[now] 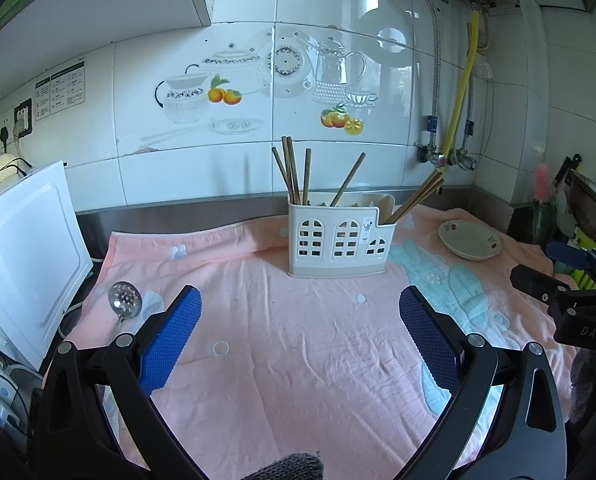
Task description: Organize utensils
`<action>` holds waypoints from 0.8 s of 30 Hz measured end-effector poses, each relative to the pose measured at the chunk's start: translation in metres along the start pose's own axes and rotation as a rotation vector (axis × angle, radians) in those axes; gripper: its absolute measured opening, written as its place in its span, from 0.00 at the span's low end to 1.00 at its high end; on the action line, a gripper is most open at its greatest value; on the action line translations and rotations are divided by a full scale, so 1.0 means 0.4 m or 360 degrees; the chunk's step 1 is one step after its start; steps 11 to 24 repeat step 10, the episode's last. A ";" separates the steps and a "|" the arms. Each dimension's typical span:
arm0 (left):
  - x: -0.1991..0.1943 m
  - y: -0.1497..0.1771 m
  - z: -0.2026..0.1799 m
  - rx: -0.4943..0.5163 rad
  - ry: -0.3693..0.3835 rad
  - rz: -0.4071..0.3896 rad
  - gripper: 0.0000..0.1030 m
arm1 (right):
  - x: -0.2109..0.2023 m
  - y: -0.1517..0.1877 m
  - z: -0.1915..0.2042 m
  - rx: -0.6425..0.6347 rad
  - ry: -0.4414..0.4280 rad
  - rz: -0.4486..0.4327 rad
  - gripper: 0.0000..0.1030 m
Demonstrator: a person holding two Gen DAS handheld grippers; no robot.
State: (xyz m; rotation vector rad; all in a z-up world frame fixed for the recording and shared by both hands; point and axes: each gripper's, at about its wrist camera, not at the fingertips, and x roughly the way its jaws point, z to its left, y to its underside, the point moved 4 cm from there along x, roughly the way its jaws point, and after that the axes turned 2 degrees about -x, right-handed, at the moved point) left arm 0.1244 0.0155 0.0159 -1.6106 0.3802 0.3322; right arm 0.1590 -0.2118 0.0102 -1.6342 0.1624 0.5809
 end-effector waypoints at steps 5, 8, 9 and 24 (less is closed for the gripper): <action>-0.002 0.002 -0.005 0.0025 -0.0023 -0.0004 0.95 | 0.000 0.002 -0.001 0.0003 -0.0004 0.0000 0.91; 0.000 0.003 -0.005 0.0024 -0.0027 0.0004 0.95 | -0.001 0.005 0.000 0.0006 -0.0004 0.0001 0.92; 0.000 0.003 -0.004 0.0019 -0.0025 0.0005 0.95 | -0.001 0.005 0.000 0.0005 -0.0005 0.0001 0.92; 0.000 0.003 -0.002 0.0015 -0.0023 0.0007 0.95 | -0.001 0.005 0.000 0.0005 -0.0006 0.0001 0.92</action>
